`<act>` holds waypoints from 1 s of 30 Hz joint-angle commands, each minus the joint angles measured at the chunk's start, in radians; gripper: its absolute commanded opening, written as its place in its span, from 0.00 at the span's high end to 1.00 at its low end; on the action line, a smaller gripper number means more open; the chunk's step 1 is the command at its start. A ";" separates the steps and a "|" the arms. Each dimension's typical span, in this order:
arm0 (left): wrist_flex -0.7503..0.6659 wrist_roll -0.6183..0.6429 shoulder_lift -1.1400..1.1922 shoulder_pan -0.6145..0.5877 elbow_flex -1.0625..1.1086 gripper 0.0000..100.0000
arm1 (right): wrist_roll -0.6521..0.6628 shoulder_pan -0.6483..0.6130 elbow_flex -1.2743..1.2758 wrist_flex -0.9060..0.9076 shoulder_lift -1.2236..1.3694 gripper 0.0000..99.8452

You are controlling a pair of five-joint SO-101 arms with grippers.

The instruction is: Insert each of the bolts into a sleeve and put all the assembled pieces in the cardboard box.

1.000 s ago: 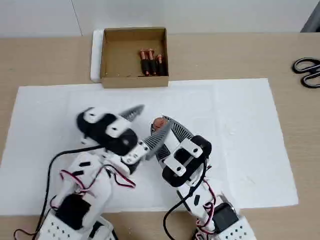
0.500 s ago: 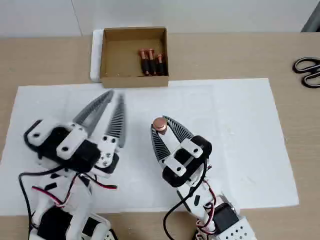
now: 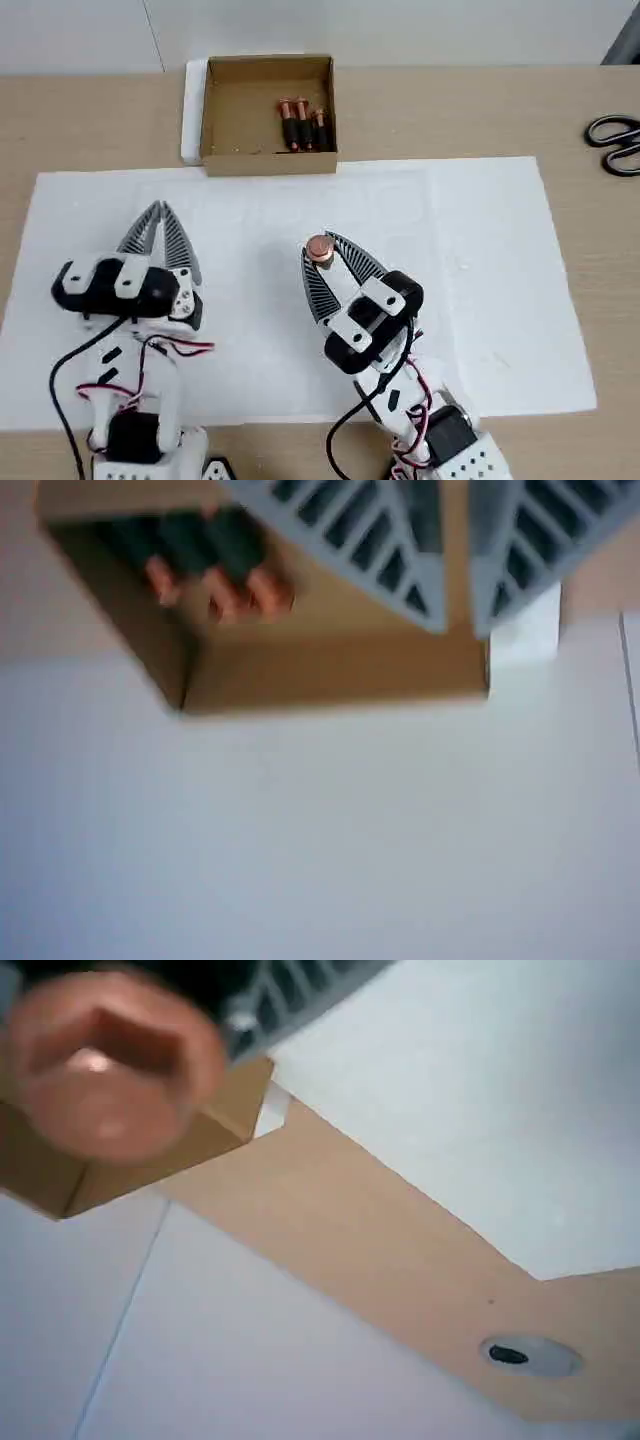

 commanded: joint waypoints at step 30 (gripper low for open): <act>0.460 0.005 -0.012 -0.014 0.148 0.99 | -0.287 0.188 -0.014 0.062 -0.018 1.00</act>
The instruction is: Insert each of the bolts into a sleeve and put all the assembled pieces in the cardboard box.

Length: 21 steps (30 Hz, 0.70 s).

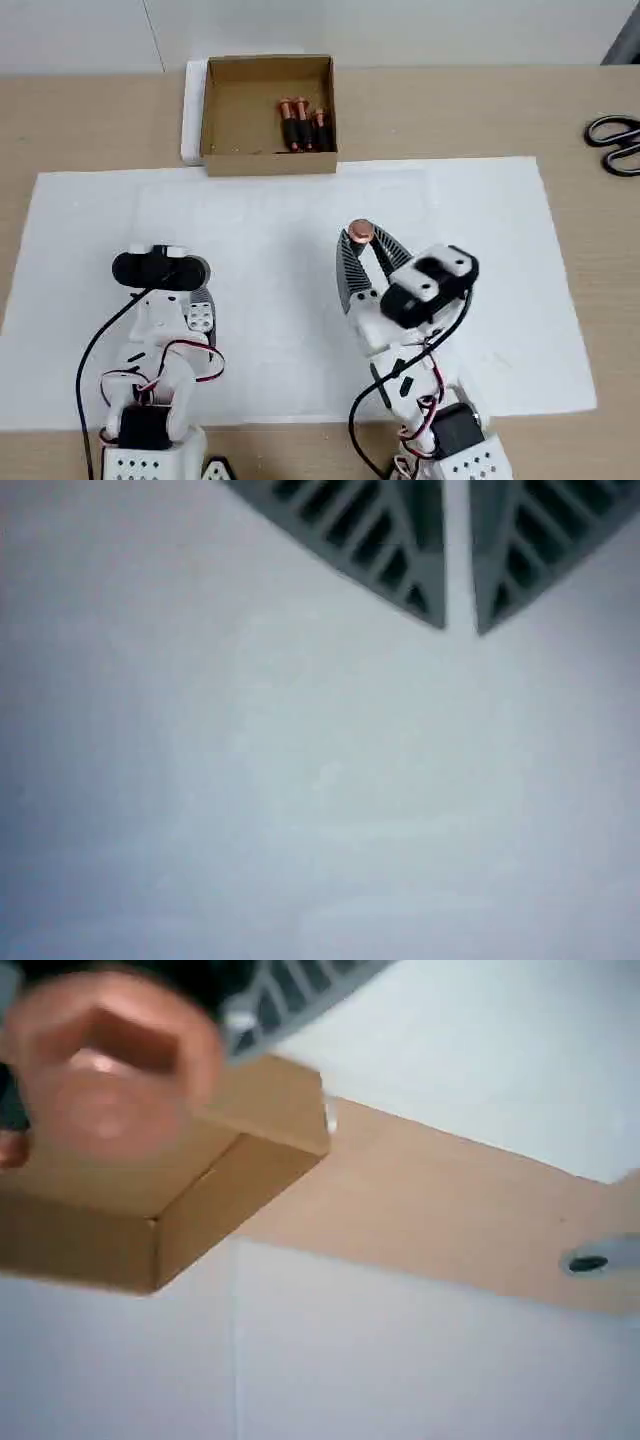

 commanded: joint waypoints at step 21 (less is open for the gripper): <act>0.003 0.006 -0.014 0.009 -0.007 0.99 | 0.354 0.047 -0.652 0.206 0.598 1.00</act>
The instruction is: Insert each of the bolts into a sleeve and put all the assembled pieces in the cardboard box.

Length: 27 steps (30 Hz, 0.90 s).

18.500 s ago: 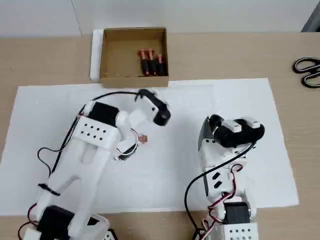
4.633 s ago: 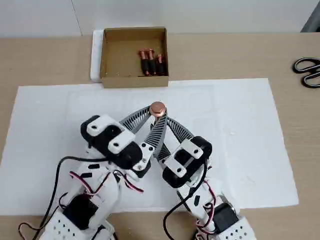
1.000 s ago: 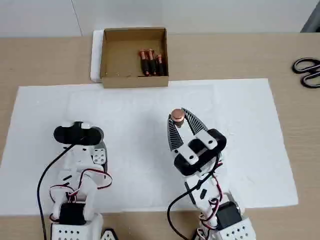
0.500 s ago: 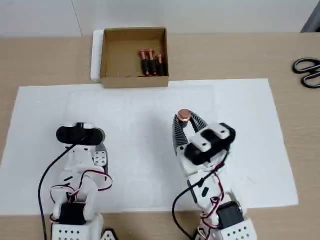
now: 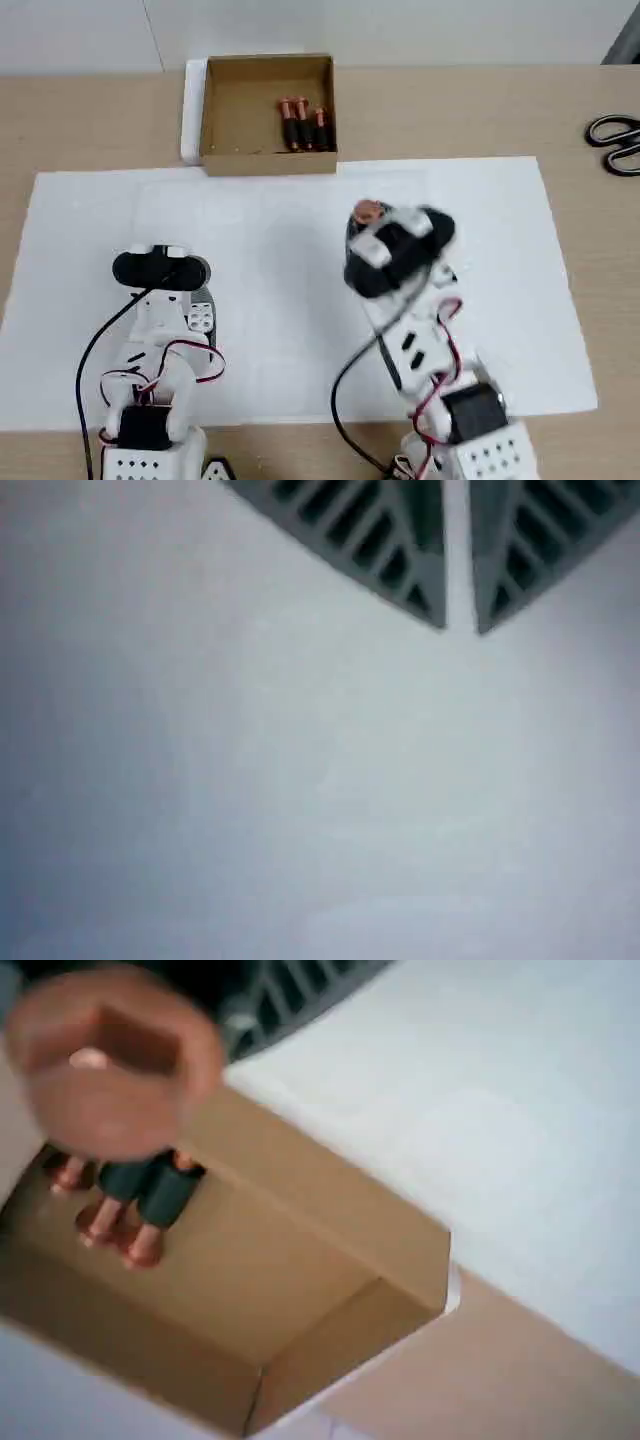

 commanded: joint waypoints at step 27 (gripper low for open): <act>0.002 0.006 -0.014 0.005 -0.007 0.99 | 0.011 -0.004 -1.097 -0.208 1.343 1.00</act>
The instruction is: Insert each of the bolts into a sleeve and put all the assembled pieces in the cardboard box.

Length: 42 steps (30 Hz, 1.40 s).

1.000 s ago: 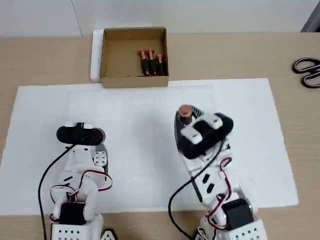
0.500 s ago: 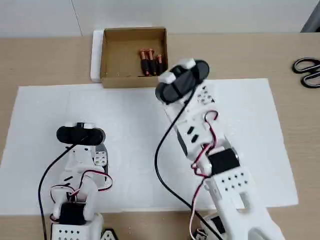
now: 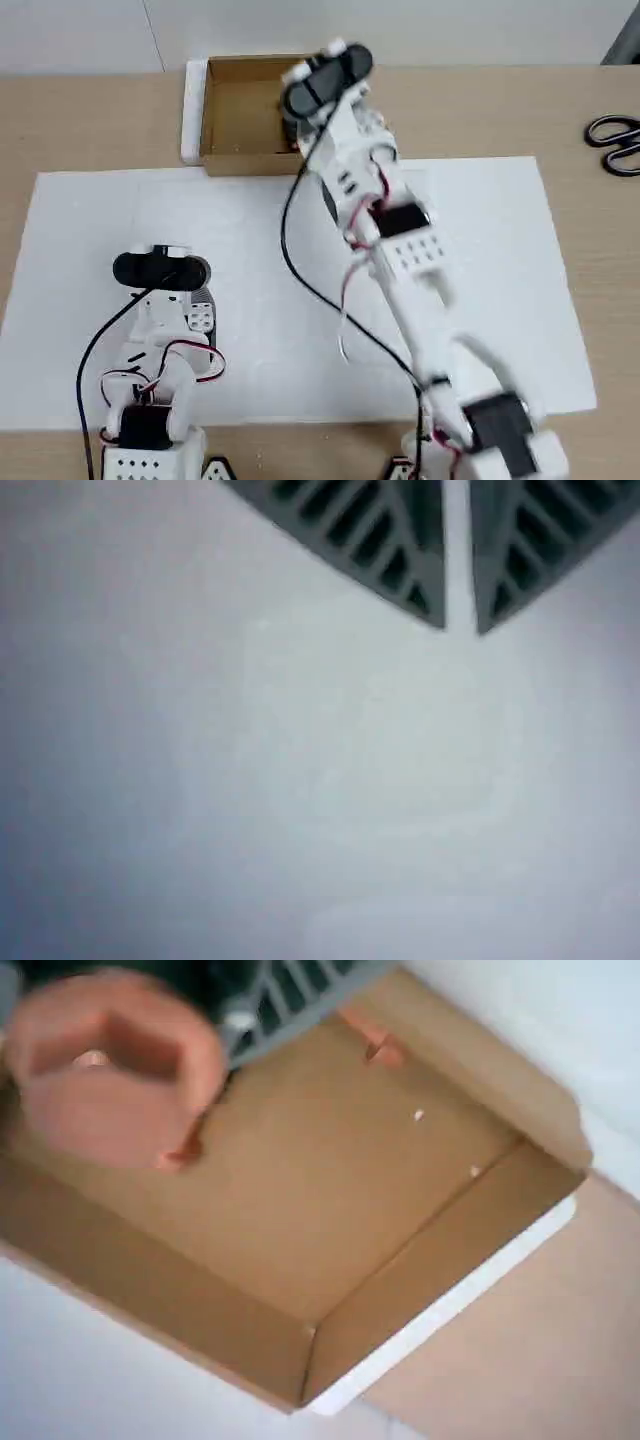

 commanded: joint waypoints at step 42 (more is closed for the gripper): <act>0.002 0.006 -0.014 0.003 -0.007 0.99 | -0.210 -0.045 -1.379 0.205 1.138 1.00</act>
